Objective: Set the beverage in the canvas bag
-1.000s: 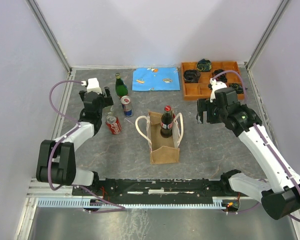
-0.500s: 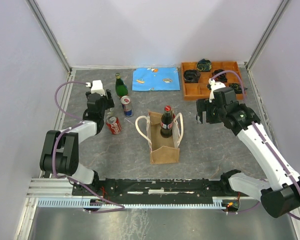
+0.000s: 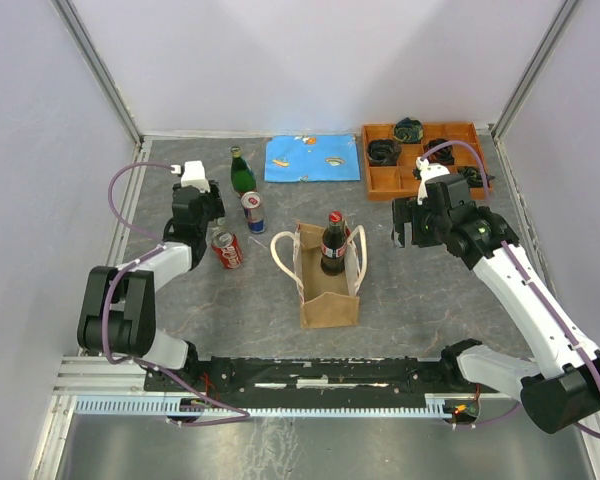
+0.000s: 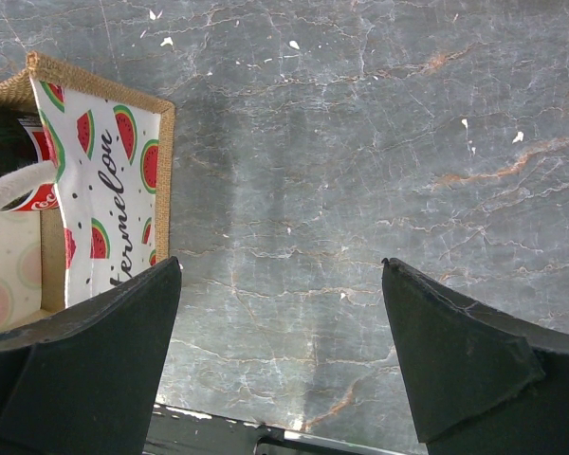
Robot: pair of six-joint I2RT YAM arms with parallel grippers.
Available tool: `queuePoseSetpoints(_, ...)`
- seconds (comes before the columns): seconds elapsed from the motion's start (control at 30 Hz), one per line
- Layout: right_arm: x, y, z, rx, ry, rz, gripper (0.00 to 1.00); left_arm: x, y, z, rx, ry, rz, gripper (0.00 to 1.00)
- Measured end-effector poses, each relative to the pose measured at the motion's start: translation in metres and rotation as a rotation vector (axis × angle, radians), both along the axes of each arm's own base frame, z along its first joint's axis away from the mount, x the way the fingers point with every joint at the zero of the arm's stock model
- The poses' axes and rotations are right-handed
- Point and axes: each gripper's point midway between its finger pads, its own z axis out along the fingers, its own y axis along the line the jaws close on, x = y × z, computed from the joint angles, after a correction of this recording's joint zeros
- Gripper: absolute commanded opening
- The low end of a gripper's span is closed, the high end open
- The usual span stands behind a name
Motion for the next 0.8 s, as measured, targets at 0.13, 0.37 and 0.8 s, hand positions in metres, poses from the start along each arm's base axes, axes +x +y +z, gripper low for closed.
queuePoseSetpoints(0.13,0.000,0.000,0.000,0.000,0.000,0.000,0.94,-0.007,0.000,0.002,0.007,0.055,-0.004,0.03)
queuePoseSetpoints(0.37,0.000,0.001,0.001,0.003,-0.003,0.002,0.94,-0.010,0.000,0.028,0.007,0.068,-0.011,0.03)
queuePoseSetpoints(0.8,0.000,0.003,0.002,0.012,-0.006,0.012,0.94,0.005,-0.006,0.105,-0.007,-0.012,-0.031,0.03)
